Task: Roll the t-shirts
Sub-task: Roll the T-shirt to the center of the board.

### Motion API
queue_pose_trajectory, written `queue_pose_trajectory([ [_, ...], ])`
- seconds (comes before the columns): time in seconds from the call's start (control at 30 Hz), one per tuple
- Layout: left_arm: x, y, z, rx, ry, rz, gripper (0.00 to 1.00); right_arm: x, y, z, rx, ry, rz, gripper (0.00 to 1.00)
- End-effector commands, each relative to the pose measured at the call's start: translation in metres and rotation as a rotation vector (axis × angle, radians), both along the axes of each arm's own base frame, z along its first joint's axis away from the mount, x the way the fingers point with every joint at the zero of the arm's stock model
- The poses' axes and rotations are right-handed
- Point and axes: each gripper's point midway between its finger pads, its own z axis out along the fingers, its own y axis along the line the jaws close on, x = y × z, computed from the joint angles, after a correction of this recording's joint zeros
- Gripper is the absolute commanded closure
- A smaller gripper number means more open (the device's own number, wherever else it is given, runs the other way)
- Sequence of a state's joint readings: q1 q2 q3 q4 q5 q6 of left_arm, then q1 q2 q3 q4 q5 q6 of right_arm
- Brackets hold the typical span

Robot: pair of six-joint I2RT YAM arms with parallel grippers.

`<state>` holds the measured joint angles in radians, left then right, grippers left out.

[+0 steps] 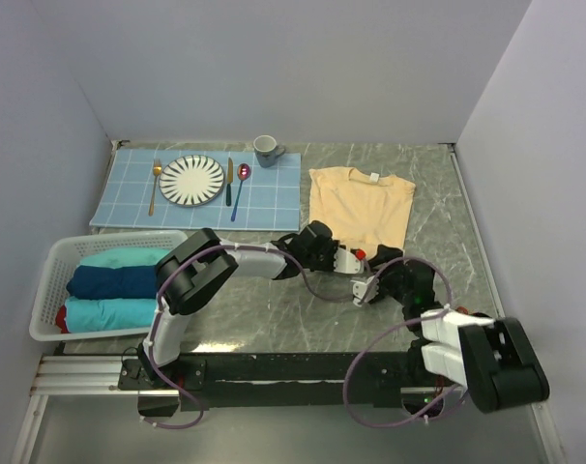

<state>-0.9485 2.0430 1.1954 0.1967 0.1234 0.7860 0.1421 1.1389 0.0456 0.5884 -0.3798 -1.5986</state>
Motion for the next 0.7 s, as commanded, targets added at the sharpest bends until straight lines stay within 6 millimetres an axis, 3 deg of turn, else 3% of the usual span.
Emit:
queue_pose_trajectory([
  [0.0,-0.034,0.009,-0.023,0.052,0.146,-0.05,0.87,-0.004,-0.02,-0.032,-0.061,0.085,-0.102,0.2],
  [0.1,-0.032,0.008,-0.023,0.047,0.142,-0.052,0.87,-0.005,-0.021,-0.034,-0.06,0.113,-0.111,0.28],
  [0.2,-0.032,0.008,-0.025,0.051,0.147,-0.052,0.87,-0.004,-0.022,-0.038,-0.057,0.201,-0.135,0.63],
  [0.23,-0.03,0.008,-0.023,0.05,0.147,-0.046,0.87,-0.002,-0.022,-0.039,-0.06,0.261,-0.144,0.79],
  [0.33,-0.025,0.013,-0.013,0.043,0.168,-0.025,0.89,-0.003,-0.022,-0.036,-0.013,0.375,-0.195,0.92],
  [0.47,-0.017,0.026,0.006,0.026,0.25,0.014,0.93,-0.02,-0.014,-0.028,0.044,0.538,-0.167,0.94],
  [0.6,-0.028,0.044,0.019,0.024,0.382,-0.042,0.95,-0.035,-0.007,-0.016,0.097,0.67,-0.172,0.95],
  [0.67,-0.031,0.044,0.028,0.022,0.435,-0.072,0.95,-0.052,-0.005,-0.018,0.112,0.78,-0.193,0.95],
])
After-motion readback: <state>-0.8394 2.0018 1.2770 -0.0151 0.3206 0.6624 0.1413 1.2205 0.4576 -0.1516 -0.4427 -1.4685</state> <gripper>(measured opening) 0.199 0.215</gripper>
